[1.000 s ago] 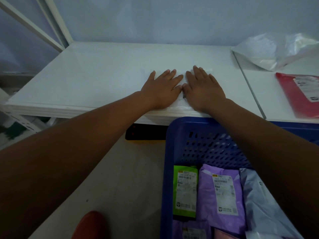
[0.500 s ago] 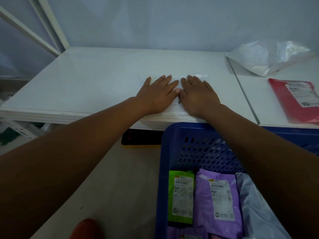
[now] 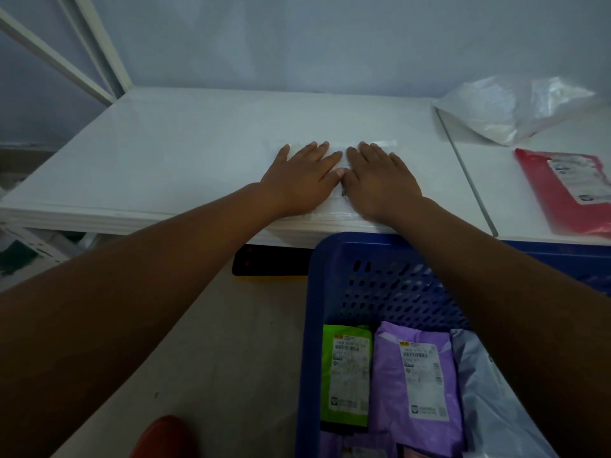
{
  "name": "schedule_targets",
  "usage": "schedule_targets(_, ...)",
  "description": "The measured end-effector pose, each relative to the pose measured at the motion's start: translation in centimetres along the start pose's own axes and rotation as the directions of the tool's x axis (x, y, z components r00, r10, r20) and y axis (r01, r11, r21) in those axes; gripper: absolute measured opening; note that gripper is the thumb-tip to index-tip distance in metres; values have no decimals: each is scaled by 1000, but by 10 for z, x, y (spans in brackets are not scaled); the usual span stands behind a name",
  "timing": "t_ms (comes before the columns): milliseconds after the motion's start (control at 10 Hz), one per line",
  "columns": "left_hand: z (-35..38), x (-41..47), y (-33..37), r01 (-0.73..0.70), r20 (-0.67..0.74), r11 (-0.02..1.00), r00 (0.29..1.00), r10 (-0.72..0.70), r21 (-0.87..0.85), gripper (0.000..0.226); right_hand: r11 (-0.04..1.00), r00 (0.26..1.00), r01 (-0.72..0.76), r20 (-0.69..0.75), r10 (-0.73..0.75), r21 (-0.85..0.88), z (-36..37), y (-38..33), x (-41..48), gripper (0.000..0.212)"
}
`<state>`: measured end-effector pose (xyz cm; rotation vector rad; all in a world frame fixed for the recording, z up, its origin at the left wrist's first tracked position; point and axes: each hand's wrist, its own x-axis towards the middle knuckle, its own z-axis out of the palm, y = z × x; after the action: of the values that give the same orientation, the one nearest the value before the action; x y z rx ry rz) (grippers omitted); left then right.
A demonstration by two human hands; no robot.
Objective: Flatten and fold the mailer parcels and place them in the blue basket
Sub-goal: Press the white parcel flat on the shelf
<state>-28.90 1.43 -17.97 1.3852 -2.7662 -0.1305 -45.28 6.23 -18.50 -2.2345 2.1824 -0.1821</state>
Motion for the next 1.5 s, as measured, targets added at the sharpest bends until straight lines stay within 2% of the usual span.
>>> schedule_targets(400, 3, 1, -2, -13, -1, 998, 1000, 13, 57, 56, 1000, 1000, -7, -6, 7, -5, 2, 0, 2, 60)
schedule_targets(1500, 4, 1, -1, -4, 2, 998, 1000, 3, 57, 56, 1000, 1000, 2, -12, -2, 10, 4, 2, 2, 61)
